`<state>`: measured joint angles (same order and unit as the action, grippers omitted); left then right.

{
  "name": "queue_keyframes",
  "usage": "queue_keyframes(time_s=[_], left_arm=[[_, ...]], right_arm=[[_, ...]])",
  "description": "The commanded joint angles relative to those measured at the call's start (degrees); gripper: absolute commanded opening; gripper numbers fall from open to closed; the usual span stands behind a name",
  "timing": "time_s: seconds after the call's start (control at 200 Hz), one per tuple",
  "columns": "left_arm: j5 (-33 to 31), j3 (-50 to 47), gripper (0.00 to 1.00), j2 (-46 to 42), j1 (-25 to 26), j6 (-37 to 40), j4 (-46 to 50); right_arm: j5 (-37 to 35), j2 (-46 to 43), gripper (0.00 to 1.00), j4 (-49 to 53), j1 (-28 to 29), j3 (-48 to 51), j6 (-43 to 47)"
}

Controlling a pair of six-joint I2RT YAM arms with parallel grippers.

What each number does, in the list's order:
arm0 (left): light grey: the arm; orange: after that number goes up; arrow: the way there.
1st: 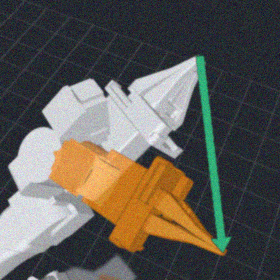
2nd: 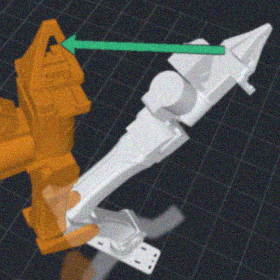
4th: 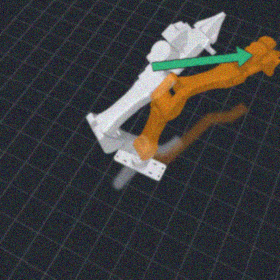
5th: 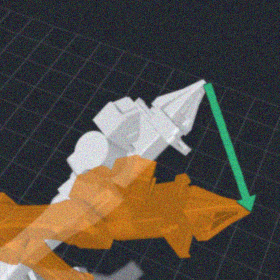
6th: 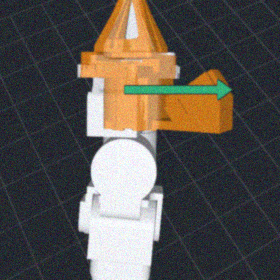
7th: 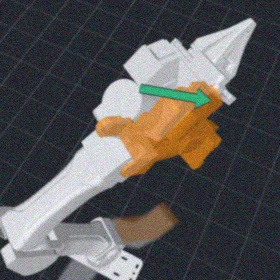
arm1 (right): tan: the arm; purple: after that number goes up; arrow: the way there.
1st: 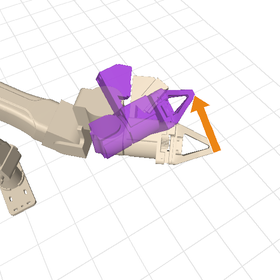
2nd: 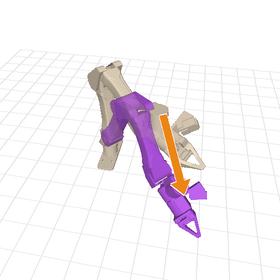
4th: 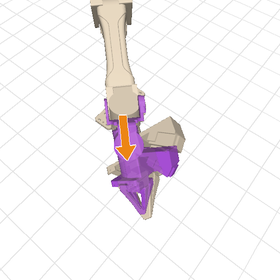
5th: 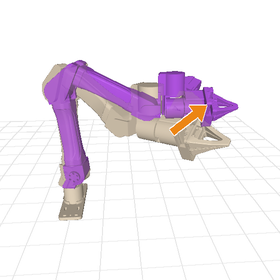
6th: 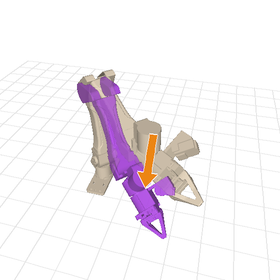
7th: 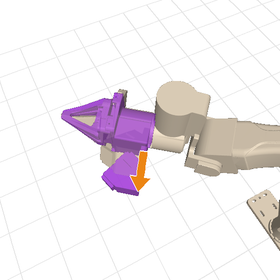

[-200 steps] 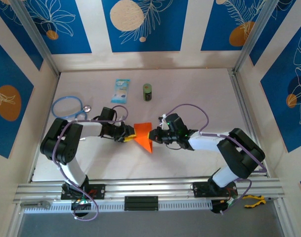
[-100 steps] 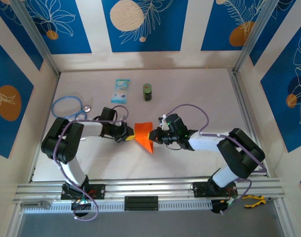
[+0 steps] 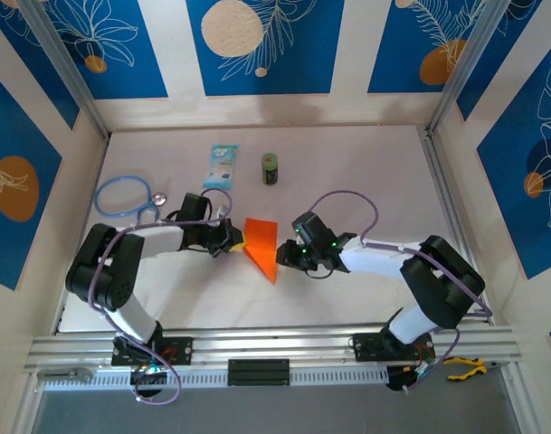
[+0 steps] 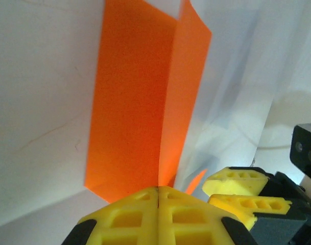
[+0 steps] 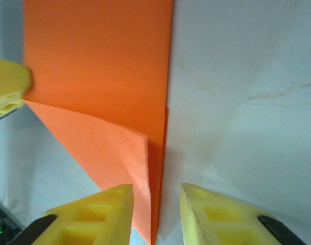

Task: Fold a paper plane with a square sheet of paper (pick it up from the middle)
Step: Fourth fold the wing at the center of the table.

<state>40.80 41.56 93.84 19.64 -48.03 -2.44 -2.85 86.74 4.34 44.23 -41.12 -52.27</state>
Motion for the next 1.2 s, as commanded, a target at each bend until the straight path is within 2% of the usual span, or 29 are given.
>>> queue_keyframes(time_s=[0.0,0.045,0.175,0.325,0.405,0.555,0.61,0.815,1.045,1.196], left_arm=[[-2.54,-2.2,0.01,-3.3,0.22,-2.63,-1.85],[-3.64,-2.75,0.01,-4.44,0.21,-3.62,-1.94],[-6.03,-4.14,0.01,-7.09,0.31,-6.34,-2.13],[-8.13,-5.67,0.0,-9.01,0.31,-8.7,-2.31],[-9.17,-6.39,0.0,-9.76,0.33,-10.0,-2.47],[-10.05,-7.77,0.0,-10.17,0.44,-12.98,-4.29],[-10.21,-7.89,0.0,-10.32,0.57,-13.96,-4.36],[-10.28,-7.11,0.0,-10.69,1.15,-14.99,-3.31],[-10.31,-6.02,0.0,-11.39,1.72,-14.38,-1.33],[-10.44,-5.88,0.0,-11.39,1.91,-14.14,-0.86]], right_arm=[[-11.12,-2.84,0.34,12.49,3.41,-4.26,3.13],[-13.79,-3.1,0.38,13.95,4.89,-5.37,3.46],[-19.23,-3.66,0.39,11.94,9.06,-5.96,4.82],[-23.62,-5.5,0.38,-2.37,13.4,-0.64,9.44],[-31.15,-4.21,0.39,-7.93,15.54,2.16,11.02],[-37.93,0.72,0.36,-11.41,20.23,0.81,22.89],[-41.42,2.73,0.43,-14.13,22.46,0.07,27.32],[-39.02,8.09,0.43,-16.72,23.62,-3.14,35.2],[-38.03,12.52,0.43,-13.3,24.05,-6.77,41.74],[-41.64,14.77,0.42,-10.52,24.2,-8.53,42.58]])
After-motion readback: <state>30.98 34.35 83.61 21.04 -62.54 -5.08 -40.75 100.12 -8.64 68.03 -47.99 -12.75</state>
